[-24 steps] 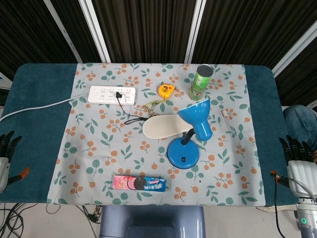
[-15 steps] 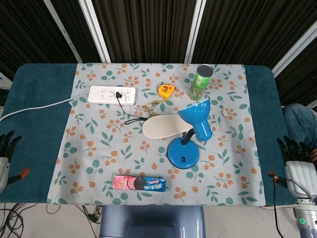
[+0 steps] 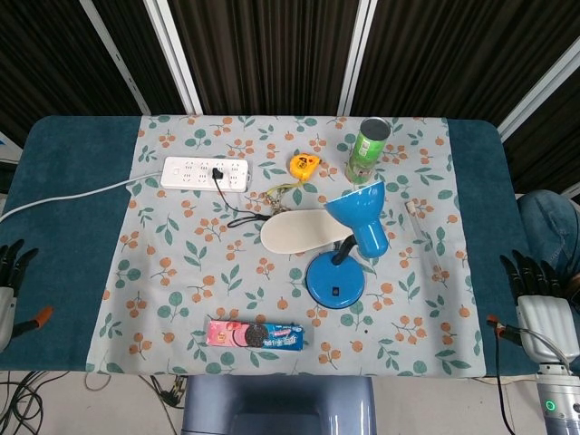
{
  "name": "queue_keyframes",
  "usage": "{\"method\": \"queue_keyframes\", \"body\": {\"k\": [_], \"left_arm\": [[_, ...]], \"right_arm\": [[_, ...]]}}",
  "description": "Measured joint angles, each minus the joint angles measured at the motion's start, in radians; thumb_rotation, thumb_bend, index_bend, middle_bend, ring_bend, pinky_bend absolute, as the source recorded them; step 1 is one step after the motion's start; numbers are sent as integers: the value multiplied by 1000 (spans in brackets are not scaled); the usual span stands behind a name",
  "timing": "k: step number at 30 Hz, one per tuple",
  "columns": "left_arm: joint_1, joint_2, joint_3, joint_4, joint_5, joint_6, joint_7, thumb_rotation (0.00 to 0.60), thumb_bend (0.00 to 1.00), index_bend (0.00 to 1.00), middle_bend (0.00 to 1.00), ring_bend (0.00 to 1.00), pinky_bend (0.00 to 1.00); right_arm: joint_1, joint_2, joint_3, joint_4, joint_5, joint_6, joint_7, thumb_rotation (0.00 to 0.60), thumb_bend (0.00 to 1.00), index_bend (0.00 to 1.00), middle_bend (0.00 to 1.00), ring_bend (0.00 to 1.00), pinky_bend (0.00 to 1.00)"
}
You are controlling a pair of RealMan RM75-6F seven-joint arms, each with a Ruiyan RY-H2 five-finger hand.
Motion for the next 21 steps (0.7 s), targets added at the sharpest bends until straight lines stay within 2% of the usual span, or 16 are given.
{"method": "queue_keyframes", "body": {"k": [5,7,10,13,17,21], "left_arm": [[-1,0,0,-1,-2,-4,0,600,160,117,7,0,56],[-2,1,0,-2,-3,-6,-1,600,161,117,7,0,56],[-3,2,0,-3,-5,-9,-3,600,160,117,7,0,56],[-3,2,-1,-5,-8,-10,-4,600,160,117,7,0,56],[-3,2,-3,-6,-13,-12,-4,600,160,117,7,0,56],[-4,2,-7,-9,-22,-16,-2,600,161,117,7,0,56]], "right_arm": [[0,4,-3,-4,-3,-2,2,600,239,52,18,61,4],[0,9,-7,-8,-7,-6,5,600,240,52,23,73,38],[2,23,-18,-22,-11,-25,16,600,239,52,72,130,141],[7,44,-32,-47,-21,-53,31,600,271,52,151,264,229],[23,48,-47,-56,-45,-86,37,600,412,48,304,524,335],[51,44,-55,-56,-52,-145,54,600,515,30,448,631,419]]}}
